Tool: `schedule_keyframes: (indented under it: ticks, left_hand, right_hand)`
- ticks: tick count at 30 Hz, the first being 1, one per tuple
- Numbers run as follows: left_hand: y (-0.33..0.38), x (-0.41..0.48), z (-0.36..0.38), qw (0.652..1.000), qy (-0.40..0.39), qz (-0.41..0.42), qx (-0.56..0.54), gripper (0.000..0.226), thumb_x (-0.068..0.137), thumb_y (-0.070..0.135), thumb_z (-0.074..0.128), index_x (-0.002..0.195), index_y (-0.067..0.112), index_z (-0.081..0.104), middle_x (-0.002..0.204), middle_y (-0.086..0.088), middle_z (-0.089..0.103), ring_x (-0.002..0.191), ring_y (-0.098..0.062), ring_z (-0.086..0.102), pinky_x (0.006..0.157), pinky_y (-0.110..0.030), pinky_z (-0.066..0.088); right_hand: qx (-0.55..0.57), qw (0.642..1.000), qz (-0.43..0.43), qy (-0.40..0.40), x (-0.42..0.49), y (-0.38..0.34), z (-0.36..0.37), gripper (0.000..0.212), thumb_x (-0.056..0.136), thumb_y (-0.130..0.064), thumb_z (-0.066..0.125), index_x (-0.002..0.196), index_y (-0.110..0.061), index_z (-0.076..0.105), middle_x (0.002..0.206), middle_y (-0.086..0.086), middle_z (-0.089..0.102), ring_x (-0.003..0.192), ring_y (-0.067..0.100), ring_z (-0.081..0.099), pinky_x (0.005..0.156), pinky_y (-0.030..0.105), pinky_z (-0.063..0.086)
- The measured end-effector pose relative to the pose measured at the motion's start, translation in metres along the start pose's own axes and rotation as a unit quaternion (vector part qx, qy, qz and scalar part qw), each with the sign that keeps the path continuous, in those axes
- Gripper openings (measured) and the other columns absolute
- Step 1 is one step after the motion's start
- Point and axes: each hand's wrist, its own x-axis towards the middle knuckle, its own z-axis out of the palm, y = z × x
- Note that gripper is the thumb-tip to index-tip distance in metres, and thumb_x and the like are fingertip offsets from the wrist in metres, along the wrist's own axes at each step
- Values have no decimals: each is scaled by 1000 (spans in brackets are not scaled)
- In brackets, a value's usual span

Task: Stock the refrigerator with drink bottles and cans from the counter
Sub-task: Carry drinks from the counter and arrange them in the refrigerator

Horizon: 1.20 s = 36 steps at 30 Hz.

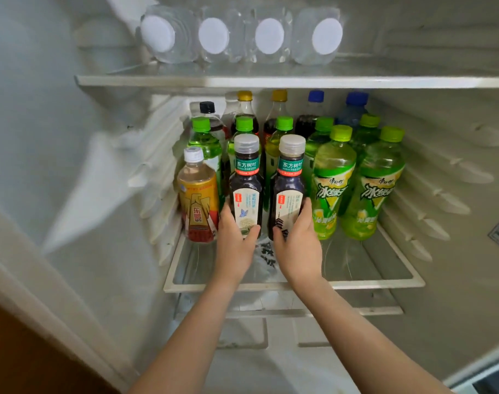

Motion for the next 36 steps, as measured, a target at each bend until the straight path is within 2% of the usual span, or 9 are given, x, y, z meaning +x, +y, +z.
schedule_keyframes:
  ticks: [11,17,24,27,30,32,34,36]
  left_hand:
    - [-5,2,2,1000,-4,25,8,72,87,7,64,145,2,22,137,-14,47,124,-24,48,103,-42,43]
    - [-10,4,4,1000,1,23,17,74,87,9,65,146,5,20,139,-12,44,125,-19,46,100,-26,39]
    - [-2,0,-3,1000,-6,-8,14,72,87,11,65,146,1,24,138,-11,49,127,-23,48,105,-42,41]
    - [-2,-19,-12,999,-5,16,39,64,88,15,65,144,7,34,138,-6,51,127,-18,48,105,-38,42]
    - [-4,-40,-29,993,96,39,49,37,87,18,64,123,20,57,118,6,62,109,-9,59,90,-18,48]
    - [-4,-40,-40,978,186,73,55,27,85,13,65,111,18,60,108,6,60,98,-10,60,81,-13,49]
    - [-5,-33,-46,965,225,93,92,35,84,9,66,116,11,55,119,0,53,109,-15,52,90,-21,46]
    - [-4,-25,-46,970,202,65,121,57,88,13,63,139,8,38,143,-8,39,132,-18,34,108,-23,30]
  right_hand:
    - [-17,999,4,42,5,-1,16,83,89,-25,58,150,-5,5,148,13,36,126,34,47,89,40,47]
    - [-23,999,4,40,6,2,17,87,85,-25,65,149,-6,9,147,12,38,125,31,48,90,41,47]
    - [-17,999,9,36,5,0,15,89,87,-24,64,150,-7,4,149,11,36,128,30,46,92,40,46]
    - [-11,999,7,41,-2,5,12,90,85,-23,66,150,-6,6,145,13,42,125,31,49,90,40,47]
    - [-13,998,4,58,-7,10,11,87,83,-21,67,149,-5,14,136,15,51,116,34,54,83,39,48]
    - [-21,998,3,57,-6,10,12,84,82,-23,67,148,-6,17,134,15,53,113,34,56,81,38,48]
    - [-32,998,11,46,-4,11,14,82,83,-24,67,148,-6,19,133,15,53,111,35,57,80,39,47]
    - [-42,998,22,35,-3,12,15,81,84,-26,65,148,-7,19,131,14,55,109,34,58,78,38,47]
